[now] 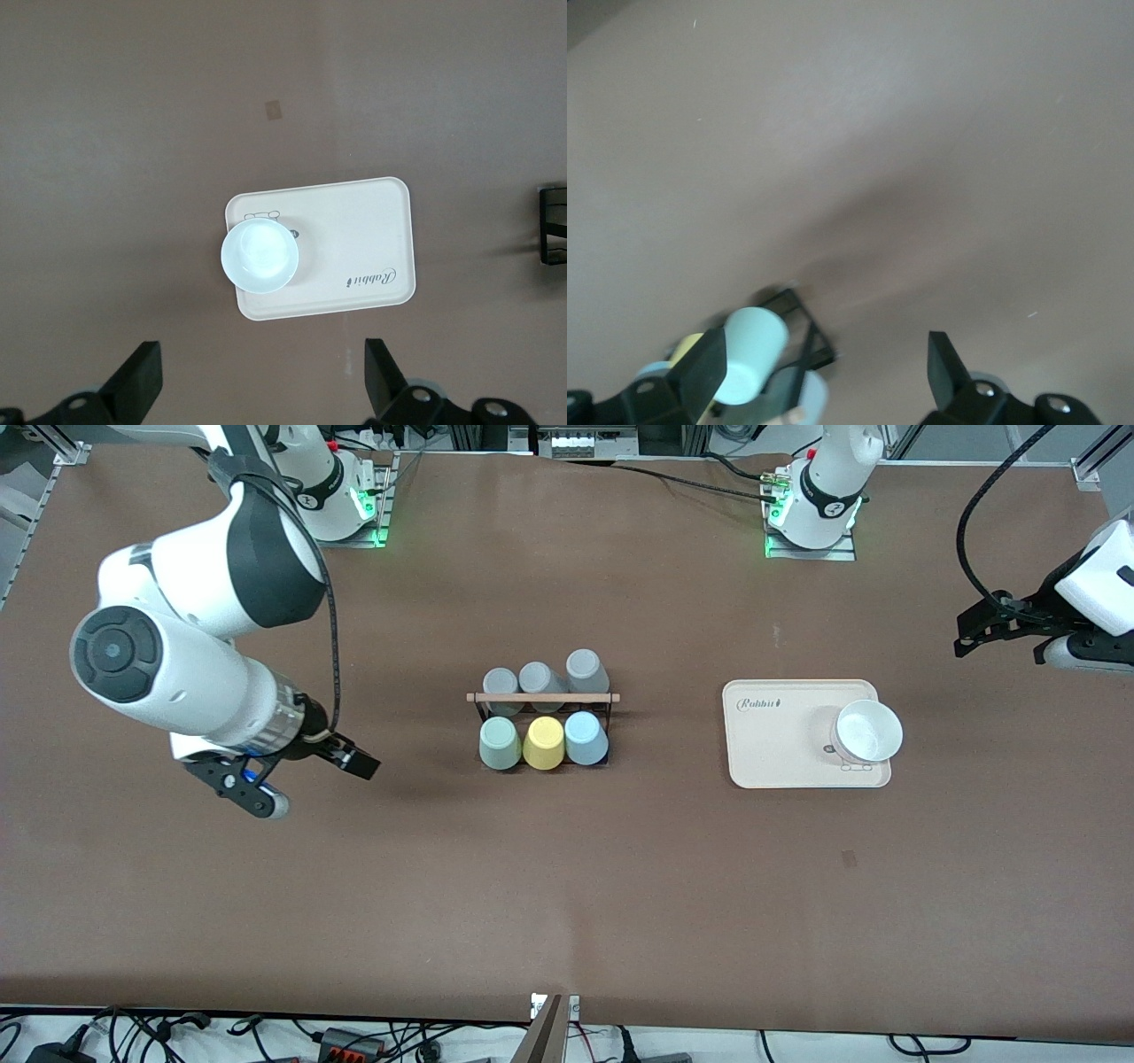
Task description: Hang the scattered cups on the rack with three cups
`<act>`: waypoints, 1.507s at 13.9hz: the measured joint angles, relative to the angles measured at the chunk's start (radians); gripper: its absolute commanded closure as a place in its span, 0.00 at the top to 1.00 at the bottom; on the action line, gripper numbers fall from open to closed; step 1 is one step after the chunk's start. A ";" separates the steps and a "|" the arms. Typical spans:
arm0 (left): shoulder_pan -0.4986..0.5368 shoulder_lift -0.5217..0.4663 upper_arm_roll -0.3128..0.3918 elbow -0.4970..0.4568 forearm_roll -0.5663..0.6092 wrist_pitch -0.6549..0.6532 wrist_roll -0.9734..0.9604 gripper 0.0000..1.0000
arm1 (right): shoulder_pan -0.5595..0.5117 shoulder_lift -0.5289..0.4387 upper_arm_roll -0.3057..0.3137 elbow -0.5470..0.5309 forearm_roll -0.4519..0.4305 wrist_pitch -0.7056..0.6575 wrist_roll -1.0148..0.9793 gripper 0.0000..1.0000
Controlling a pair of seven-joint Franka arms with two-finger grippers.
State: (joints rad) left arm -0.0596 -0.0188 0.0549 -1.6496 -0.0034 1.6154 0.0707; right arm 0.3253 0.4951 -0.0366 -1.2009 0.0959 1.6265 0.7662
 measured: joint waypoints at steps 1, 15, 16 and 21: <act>0.002 0.000 0.000 0.000 0.000 -0.005 0.000 1.00 | -0.011 -0.005 -0.004 0.010 -0.015 -0.022 -0.061 1.00; 0.002 0.000 0.000 0.002 0.000 -0.011 0.000 1.00 | -0.296 -0.219 -0.033 -0.040 -0.107 -0.085 -0.767 1.00; 0.002 0.000 0.000 0.002 0.000 -0.011 0.000 1.00 | -0.296 -0.225 -0.033 -0.045 -0.113 -0.085 -0.786 1.00; 0.002 0.000 -0.001 0.002 0.000 -0.011 0.000 1.00 | -0.294 -0.302 -0.033 -0.189 -0.113 -0.042 -0.792 1.00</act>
State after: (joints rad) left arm -0.0575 -0.0189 0.0538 -1.6476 -0.0034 1.6049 0.0707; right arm 0.0313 0.1934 -0.0700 -1.3899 -0.0170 1.5845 -0.0257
